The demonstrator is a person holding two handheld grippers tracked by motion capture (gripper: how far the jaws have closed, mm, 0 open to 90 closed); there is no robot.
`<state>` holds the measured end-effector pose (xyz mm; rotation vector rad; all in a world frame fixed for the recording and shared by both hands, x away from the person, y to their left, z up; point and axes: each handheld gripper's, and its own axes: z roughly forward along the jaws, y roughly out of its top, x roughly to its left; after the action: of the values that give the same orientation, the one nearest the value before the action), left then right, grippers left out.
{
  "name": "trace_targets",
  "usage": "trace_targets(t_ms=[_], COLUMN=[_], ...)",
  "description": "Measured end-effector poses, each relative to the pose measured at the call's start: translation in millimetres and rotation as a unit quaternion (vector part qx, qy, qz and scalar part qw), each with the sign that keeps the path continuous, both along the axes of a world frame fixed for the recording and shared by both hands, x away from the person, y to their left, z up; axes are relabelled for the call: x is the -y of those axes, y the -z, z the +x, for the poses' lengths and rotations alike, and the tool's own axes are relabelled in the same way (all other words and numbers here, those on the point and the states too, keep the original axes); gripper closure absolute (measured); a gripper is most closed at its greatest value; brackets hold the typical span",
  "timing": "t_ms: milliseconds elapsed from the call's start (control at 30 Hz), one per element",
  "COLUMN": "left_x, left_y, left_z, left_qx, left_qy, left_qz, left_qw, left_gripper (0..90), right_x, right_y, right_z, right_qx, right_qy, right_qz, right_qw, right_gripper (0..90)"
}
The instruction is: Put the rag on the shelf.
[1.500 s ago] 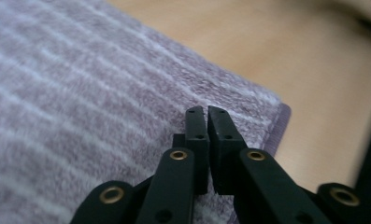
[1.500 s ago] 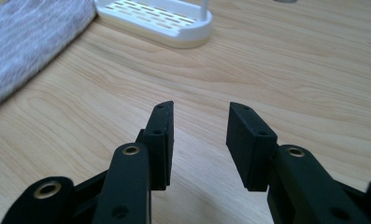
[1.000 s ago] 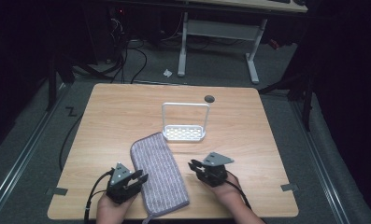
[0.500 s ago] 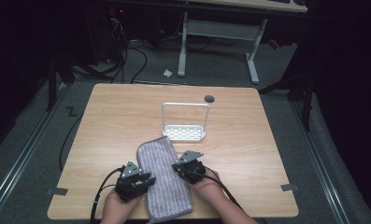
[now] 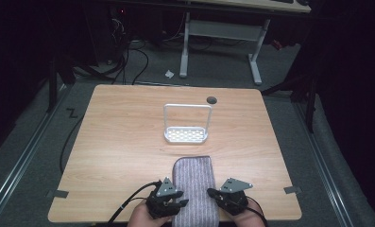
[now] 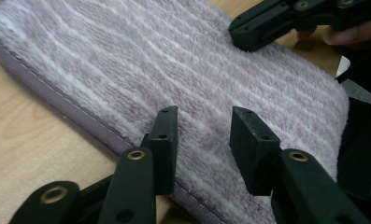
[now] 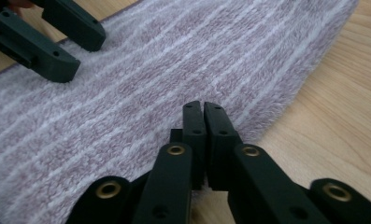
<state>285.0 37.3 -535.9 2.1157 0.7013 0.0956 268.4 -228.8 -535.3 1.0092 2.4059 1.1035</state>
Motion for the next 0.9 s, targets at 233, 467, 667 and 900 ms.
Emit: trace_targets(t_ms=[233,467,667,900], left_x=[-21.6,-4.5,2.9,6.1], left_y=[-9.6,0.1,3.9,5.5], left_z=[40.7,72.7,83.2,78.5], left_qx=[0.027,0.019,0.002,-0.005], left_qy=[-0.106,-0.151,-0.178,-0.18], left_qz=[-0.03,-0.008,-0.012,-0.009], left_qw=[0.9935,0.9883,0.9839,0.9836], left_gripper=[51.3,51.7,56.5,67.3], right_x=[9.7,18.0,15.2,-4.5], right_y=[-3.9,-5.6,-4.1,-15.7], right_z=[5.1,9.2,13.5,52.5], right_qx=[0.018,0.027,0.02,0.031], right_qy=[0.023,0.051,0.067,0.116], right_qz=[0.013,0.027,0.03,0.046], right_qw=[0.9995,0.998,0.9971,0.9917], right_gripper=[78.3,72.3,71.3,60.4])
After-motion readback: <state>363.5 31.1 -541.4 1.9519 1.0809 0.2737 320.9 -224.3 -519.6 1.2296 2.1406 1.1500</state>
